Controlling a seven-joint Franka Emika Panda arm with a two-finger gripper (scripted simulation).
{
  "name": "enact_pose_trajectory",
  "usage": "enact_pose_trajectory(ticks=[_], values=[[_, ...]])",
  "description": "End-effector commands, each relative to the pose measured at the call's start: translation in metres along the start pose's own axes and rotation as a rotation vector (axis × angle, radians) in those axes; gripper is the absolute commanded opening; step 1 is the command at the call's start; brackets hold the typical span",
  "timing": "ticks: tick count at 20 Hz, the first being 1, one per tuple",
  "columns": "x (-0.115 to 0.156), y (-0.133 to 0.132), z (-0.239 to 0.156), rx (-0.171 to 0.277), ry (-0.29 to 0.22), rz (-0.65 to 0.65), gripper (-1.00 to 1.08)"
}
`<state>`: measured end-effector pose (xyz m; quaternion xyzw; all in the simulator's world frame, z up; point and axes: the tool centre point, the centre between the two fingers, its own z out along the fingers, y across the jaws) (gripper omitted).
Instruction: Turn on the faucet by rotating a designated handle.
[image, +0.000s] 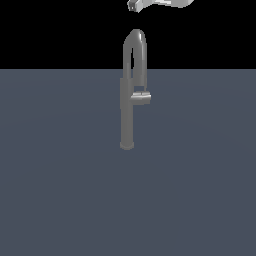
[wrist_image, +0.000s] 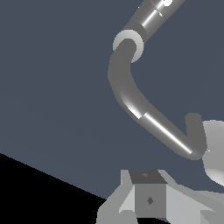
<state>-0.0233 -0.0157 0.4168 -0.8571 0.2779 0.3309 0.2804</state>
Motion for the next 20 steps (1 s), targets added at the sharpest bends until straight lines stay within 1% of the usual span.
enact_pose_trajectory(ticks=[1, 11, 20], values=[[0.016, -0.002, -0.001, 0.041, -0.048, 0.039, -1.00], [0.088, -0.004, 0.002, 0.223, -0.257, 0.215, -1.00], [0.149, 0.003, 0.019, 0.387, -0.442, 0.374, -1.00]])
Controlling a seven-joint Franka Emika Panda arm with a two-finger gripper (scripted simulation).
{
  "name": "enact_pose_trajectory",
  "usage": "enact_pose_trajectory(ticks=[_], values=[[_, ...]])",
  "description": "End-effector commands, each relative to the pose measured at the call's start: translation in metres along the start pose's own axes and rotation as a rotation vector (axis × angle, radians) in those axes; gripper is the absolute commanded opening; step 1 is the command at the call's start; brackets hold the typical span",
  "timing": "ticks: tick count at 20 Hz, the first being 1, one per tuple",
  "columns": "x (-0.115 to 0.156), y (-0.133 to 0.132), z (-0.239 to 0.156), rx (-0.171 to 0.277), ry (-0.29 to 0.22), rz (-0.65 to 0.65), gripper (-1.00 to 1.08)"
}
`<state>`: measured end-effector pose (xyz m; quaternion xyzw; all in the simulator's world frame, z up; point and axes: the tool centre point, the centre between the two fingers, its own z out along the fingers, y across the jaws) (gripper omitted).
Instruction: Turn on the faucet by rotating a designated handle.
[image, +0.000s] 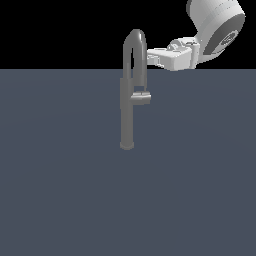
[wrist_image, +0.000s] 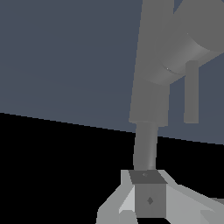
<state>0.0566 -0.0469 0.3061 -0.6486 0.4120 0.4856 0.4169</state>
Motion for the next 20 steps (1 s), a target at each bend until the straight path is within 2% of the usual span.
enact_pose_trajectory(ticks=[1, 6, 10, 14, 20], values=[[0.016, -0.003, -0.001, 0.043, -0.049, 0.042, -1.00], [0.043, -0.005, 0.000, 0.111, -0.123, 0.107, -1.00], [0.056, -0.005, 0.001, 0.144, -0.160, 0.140, -1.00], [0.061, -0.005, 0.003, 0.158, -0.174, 0.152, -1.00], [0.059, -0.005, 0.003, 0.154, -0.171, 0.148, -1.00]])
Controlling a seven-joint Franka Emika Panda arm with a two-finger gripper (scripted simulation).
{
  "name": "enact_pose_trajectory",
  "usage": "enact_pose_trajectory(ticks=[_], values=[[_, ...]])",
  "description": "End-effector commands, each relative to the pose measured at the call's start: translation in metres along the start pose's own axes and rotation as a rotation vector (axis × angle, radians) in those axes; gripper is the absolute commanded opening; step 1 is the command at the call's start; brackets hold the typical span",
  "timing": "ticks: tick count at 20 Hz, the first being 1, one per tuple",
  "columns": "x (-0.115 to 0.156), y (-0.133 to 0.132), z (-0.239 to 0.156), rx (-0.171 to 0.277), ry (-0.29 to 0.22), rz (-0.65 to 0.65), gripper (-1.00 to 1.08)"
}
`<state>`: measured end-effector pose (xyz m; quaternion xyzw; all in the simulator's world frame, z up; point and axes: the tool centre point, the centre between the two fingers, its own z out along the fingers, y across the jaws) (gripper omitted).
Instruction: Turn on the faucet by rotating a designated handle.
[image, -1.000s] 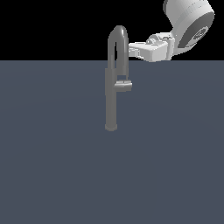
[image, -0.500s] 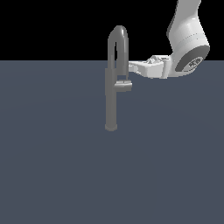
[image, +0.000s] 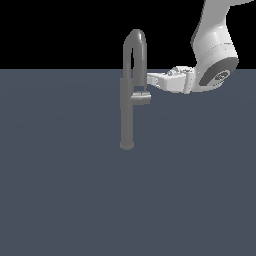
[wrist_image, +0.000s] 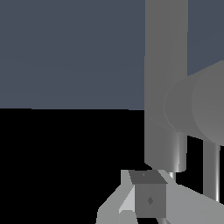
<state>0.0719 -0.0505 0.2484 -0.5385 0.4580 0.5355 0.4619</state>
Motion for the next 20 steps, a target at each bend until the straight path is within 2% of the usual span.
enact_pose_trajectory(ticks=[1, 20], values=[[0.000, 0.000, 0.000, 0.000, 0.000, 0.000, -1.00], [-0.010, 0.036, 0.000, 0.002, 0.001, 0.000, -1.00]])
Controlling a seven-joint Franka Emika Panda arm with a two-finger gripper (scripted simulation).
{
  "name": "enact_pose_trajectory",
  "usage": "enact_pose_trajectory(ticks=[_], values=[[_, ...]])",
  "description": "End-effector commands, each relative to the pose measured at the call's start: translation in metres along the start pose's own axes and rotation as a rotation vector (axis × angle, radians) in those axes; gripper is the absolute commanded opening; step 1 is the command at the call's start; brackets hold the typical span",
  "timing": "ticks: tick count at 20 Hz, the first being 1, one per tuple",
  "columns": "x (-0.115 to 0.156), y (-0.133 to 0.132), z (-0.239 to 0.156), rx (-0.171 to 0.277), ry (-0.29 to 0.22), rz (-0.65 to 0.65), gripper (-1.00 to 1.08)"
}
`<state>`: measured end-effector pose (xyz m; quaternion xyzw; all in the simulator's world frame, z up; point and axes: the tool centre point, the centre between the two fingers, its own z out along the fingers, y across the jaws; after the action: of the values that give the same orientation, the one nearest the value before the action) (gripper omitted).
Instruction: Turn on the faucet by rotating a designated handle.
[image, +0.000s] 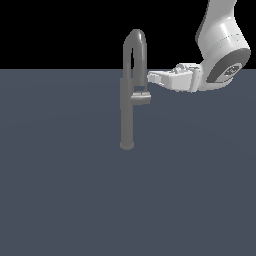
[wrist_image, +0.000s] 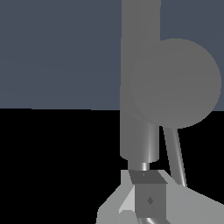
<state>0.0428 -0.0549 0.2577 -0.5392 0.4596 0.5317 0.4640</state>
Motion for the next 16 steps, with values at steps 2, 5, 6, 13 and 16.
enact_pose_trajectory(ticks=[2, 5, 6, 13, 16], values=[[0.000, 0.012, 0.000, -0.005, -0.004, 0.004, -1.00], [-0.001, 0.021, 0.000, -0.006, -0.004, 0.004, -1.00], [-0.001, 0.024, 0.000, -0.006, -0.004, 0.004, -1.00], [0.003, 0.033, 0.000, -0.003, 0.000, -0.002, -1.00], [0.008, 0.043, 0.000, -0.005, -0.002, 0.000, -1.00]])
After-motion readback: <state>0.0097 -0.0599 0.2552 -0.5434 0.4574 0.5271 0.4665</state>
